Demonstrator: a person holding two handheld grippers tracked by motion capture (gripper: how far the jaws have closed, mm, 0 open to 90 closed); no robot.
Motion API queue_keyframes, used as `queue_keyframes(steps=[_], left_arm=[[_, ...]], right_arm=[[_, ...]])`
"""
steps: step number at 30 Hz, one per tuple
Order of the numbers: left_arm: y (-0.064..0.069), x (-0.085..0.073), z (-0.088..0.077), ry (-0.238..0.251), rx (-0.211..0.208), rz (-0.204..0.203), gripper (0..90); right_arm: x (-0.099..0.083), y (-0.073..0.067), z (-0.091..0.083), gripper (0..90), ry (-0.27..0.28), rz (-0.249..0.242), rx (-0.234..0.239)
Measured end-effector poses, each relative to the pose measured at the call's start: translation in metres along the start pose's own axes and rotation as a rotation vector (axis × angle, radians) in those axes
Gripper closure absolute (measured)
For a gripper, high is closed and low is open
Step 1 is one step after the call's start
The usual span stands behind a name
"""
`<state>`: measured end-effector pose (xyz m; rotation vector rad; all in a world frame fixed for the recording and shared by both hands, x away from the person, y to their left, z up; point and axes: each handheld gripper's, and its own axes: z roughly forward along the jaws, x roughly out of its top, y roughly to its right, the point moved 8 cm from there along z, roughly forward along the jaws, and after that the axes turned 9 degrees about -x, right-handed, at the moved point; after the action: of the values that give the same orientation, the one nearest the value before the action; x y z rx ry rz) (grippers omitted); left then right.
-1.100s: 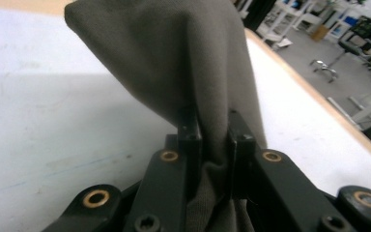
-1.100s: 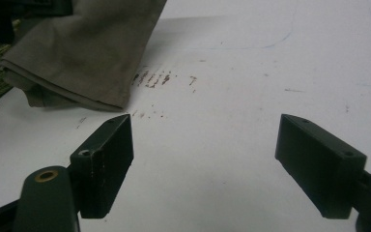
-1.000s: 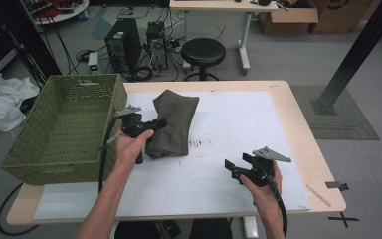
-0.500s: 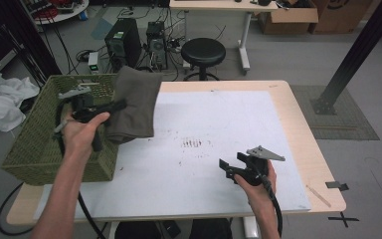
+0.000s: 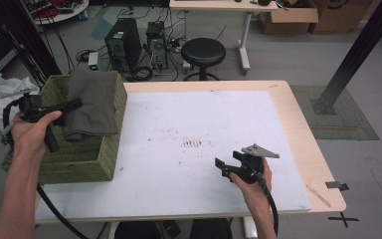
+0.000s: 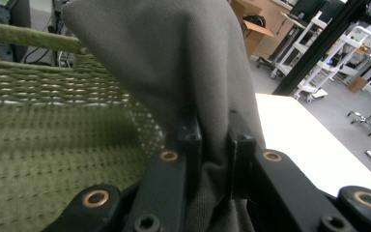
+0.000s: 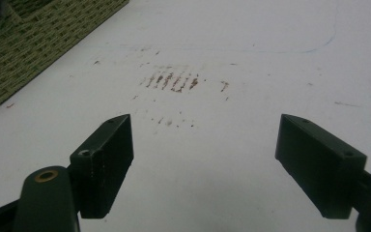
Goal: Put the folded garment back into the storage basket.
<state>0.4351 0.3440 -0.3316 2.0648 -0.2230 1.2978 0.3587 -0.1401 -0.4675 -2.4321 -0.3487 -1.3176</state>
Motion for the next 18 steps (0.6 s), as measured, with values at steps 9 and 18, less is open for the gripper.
queue_keyframes(steps=[9, 18], left_arm=[[-0.031, -0.01, -0.011, -0.05, 0.049, -0.009, 80.4], [-0.073, -0.02, -0.022, -0.059, 0.243, 0.031, 42.6]], right_arm=[[-0.001, -0.002, 0.002, 21.4, -0.004, -0.003, 0.004], [-0.003, 0.001, 0.002, 21.4, -0.01, -0.003, -0.006]])
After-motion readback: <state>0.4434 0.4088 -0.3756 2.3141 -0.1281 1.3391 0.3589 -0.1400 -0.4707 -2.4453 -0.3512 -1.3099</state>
